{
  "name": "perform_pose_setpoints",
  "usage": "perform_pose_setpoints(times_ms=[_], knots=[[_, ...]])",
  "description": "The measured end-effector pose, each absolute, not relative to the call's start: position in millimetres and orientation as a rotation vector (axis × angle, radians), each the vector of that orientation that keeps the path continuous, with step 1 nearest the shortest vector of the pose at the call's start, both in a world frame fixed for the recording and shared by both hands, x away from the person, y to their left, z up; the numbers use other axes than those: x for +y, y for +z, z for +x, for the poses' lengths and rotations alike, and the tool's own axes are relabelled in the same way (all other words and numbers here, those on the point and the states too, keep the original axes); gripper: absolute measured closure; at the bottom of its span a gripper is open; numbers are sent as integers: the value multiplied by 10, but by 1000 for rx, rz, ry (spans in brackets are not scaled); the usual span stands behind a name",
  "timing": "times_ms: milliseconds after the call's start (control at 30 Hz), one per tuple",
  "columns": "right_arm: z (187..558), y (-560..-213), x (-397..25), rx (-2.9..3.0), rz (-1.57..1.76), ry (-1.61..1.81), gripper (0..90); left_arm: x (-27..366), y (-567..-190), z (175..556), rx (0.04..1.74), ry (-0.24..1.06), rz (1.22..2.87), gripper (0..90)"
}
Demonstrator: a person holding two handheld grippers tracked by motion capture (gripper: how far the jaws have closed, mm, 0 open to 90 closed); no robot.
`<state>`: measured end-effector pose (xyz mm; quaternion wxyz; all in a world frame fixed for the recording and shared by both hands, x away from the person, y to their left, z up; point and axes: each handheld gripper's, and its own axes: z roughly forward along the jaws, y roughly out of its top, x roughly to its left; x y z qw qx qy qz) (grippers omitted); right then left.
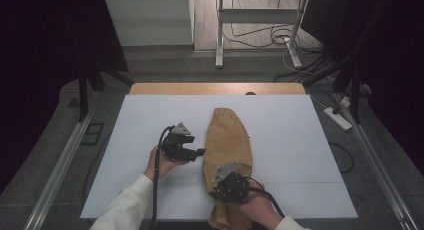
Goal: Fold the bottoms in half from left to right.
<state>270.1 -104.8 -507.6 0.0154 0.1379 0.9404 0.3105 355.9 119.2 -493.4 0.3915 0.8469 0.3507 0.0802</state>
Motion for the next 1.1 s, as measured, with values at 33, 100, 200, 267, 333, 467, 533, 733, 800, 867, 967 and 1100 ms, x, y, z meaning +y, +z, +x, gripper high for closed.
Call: perform_pose_setpoints(times_ms=[33, 100, 200, 267, 333, 467, 533, 733, 800, 867, 967, 1100], knots=[[2700, -5071, -1051, 2932, 432, 967, 836, 1192, -4933, 3558, 890, 204, 2150, 300], [2689, -5062, -1053, 2938, 423, 962, 835, 1195, -4930, 3558, 889, 205, 2150, 300], [2679, -5058, -1057, 2938, 416, 965, 831, 1197, -4930, 3559, 891, 205, 2149, 300], [2683, -5059, -1063, 2934, 408, 982, 760, 1196, -4933, 3560, 891, 204, 2150, 300], [2678, -5046, -1069, 2910, 424, 1022, 610, 1197, -4932, 3559, 891, 205, 2150, 299], [2687, -4957, -1115, 2843, 481, 1151, 448, 1202, -4926, 3557, 893, 206, 2145, 299], [2703, -4902, -1155, 2809, 497, 1191, 417, 1202, -4928, 3560, 891, 207, 2147, 299], [2824, -4815, -1321, 2726, 570, 1228, 403, 1204, -4929, 3562, 893, 207, 2146, 300], [2884, -4814, -1389, 2703, 610, 1230, 402, 1205, -4933, 3566, 895, 205, 2146, 300], [2942, -4820, -1456, 2679, 643, 1230, 401, 1204, -4937, 3571, 894, 204, 2148, 300], [3035, -4854, -1544, 2657, 688, 1212, 395, 1196, -4941, 3571, 892, 201, 2151, 299], [3127, -4898, -1638, 2632, 742, 1204, 390, 1186, -4946, 3574, 888, 198, 2154, 299]])
